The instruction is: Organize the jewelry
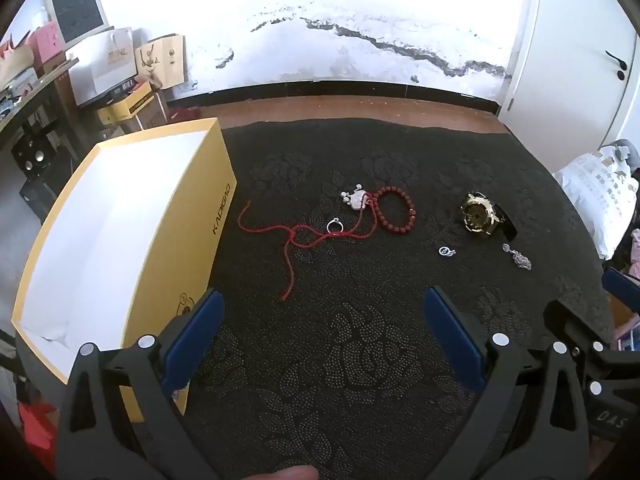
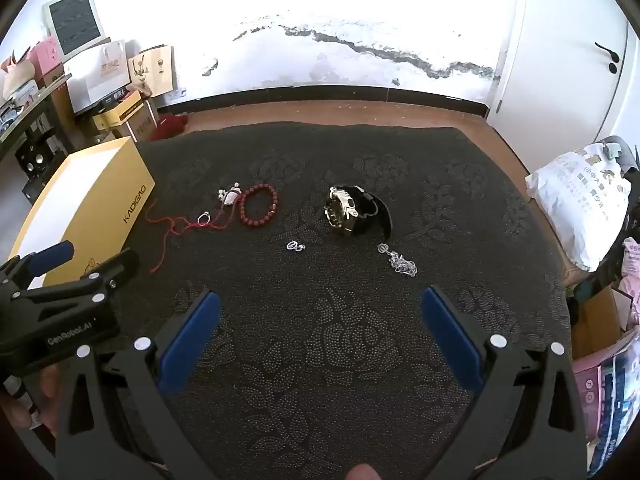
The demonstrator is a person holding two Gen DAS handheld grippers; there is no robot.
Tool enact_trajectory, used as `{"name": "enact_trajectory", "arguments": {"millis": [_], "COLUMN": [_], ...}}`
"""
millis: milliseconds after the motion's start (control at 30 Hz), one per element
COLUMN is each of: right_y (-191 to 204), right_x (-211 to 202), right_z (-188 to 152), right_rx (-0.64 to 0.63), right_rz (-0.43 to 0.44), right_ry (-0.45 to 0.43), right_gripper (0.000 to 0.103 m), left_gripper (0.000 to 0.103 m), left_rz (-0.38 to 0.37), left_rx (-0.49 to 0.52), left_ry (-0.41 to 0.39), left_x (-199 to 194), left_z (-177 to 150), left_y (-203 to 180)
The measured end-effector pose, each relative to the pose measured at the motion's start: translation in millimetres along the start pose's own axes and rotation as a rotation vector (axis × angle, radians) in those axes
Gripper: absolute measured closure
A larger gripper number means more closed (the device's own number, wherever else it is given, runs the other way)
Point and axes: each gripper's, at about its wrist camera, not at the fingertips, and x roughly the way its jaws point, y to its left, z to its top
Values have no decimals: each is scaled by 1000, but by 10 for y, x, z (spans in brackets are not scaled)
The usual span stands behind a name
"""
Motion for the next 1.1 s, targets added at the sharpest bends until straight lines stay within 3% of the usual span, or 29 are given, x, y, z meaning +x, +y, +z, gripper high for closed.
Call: {"name": "enact_trajectory", "arguments": {"millis": [1100], "right_y": [18], "right_x": [-11], "right_z": [25], "right_rx": [-6], "right_rz": [12], "right_ry": [-2], "right_gripper": [6], "left_gripper": [6], "left_rz": [29], "left_rx": [17], "left_ry": [-24], "left_x": [-34], "left_z": [-16], "left_y": [-18]}}
